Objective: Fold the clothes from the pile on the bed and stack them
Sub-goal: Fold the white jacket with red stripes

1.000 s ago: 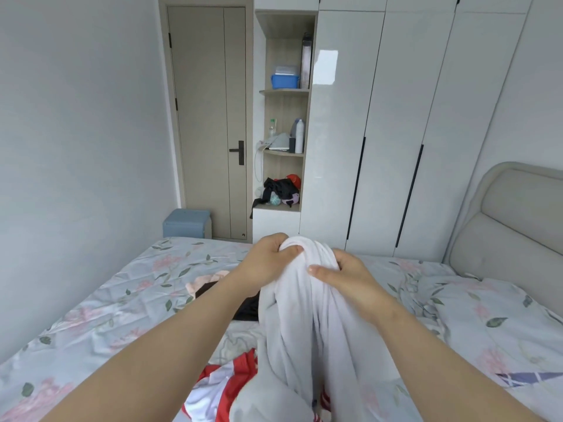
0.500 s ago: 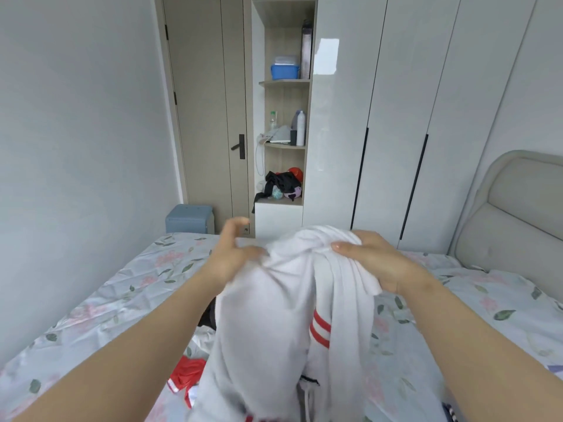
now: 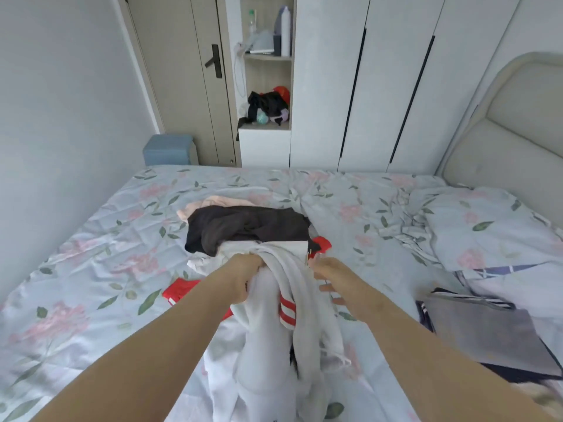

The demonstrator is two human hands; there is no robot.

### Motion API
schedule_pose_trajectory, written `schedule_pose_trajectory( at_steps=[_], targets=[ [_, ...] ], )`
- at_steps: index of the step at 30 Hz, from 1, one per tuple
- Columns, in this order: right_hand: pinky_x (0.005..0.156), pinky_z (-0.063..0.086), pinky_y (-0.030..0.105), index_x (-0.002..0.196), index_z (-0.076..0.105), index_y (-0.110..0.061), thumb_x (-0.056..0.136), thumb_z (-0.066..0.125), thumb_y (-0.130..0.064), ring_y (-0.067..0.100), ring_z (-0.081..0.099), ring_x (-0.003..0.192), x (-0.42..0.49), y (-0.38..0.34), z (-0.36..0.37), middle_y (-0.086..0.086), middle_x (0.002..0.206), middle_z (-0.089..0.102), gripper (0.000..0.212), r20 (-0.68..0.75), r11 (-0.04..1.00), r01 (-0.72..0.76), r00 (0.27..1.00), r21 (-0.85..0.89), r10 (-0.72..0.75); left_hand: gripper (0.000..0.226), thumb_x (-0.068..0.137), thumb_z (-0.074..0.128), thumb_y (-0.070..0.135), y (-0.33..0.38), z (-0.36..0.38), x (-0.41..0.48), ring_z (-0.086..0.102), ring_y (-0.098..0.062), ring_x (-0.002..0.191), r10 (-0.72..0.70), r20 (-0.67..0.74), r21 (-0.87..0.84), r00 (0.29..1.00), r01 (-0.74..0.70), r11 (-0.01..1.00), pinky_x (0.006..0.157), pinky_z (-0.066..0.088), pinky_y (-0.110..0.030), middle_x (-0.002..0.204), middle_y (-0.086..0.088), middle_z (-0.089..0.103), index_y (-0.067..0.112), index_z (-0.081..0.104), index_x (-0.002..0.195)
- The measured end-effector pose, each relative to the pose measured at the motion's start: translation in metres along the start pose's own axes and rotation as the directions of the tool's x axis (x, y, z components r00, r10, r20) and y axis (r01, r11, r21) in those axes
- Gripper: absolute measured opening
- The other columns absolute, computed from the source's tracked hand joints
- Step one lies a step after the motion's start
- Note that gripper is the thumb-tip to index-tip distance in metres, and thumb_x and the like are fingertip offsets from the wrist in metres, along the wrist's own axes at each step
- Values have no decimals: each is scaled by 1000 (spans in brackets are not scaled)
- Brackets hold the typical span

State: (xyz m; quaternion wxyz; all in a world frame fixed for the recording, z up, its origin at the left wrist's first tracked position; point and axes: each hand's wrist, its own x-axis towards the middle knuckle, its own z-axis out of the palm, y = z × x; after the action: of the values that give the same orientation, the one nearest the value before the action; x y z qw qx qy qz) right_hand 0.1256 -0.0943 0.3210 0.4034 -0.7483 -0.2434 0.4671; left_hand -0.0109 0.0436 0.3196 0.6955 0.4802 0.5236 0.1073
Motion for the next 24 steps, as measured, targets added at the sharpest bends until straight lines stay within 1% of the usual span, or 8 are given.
schedule_pose_trajectory(
  at_steps=[5,8,12,15,17,19,21,24],
  targets=[
    [79,43,28,123,36,-37,81,72,-30,17,54,105,-1,62,27,-5,122,56,56,187,997,-56,980,-60,66,32,83,54,0,-30,6,1,59,-32,109,-53,134,8,990,52,999,102,44,-44,112,-14,66,7,62,113],
    [56,38,19,90,55,-21,87,63,-18,11,50,65,3,71,29,0,78,56,9,-15,993,33,999,-111,-35,52,72,63,3,-28,9,0,57,-32,108,53,198,-24,979,-50,998,94,48,-44,115,-11,60,27,52,117],
    [39,31,20,71,50,-14,91,49,-4,16,40,46,9,53,2,6,59,45,22,-265,994,96,958,-58,-108,41,86,65,14,-31,3,-11,61,-25,102,166,301,154,939,-220,963,88,52,-37,114,-6,61,36,49,117],
    [49,48,26,74,56,-17,88,47,1,19,51,52,10,21,-16,10,66,55,25,-425,966,256,877,22,-223,28,92,60,28,-45,3,-15,66,-25,102,145,326,277,934,-240,930,93,52,-41,114,-10,68,19,58,118],
    [77,53,32,103,60,-20,92,49,-3,18,60,78,6,3,-17,7,91,60,23,-374,932,345,884,113,-281,27,93,57,35,-49,6,-12,66,-28,103,37,290,118,956,-74,990,94,51,-43,110,-12,70,15,63,111],
    [96,39,28,139,36,-26,95,51,-11,13,48,109,-2,1,-11,-4,119,46,49,-250,934,330,924,140,-289,37,88,62,44,-49,5,-3,64,-29,106,-73,220,-106,973,99,989,98,48,-45,111,-12,69,16,65,112],
    [93,32,19,140,27,-31,97,50,-18,7,40,112,-10,11,-1,-8,120,39,50,-143,951,257,962,171,-235,49,83,65,50,-47,2,8,63,-29,109,-165,144,-325,976,204,923,100,46,-44,114,-10,68,17,63,119],
    [74,39,12,113,44,-32,95,54,-25,-1,52,94,-16,35,17,-10,111,55,22,21,974,144,988,176,-150,47,88,57,48,-38,-1,10,60,-26,112,-188,94,-464,978,210,861,102,44,-40,118,-7,66,18,60,124]
  ],
)
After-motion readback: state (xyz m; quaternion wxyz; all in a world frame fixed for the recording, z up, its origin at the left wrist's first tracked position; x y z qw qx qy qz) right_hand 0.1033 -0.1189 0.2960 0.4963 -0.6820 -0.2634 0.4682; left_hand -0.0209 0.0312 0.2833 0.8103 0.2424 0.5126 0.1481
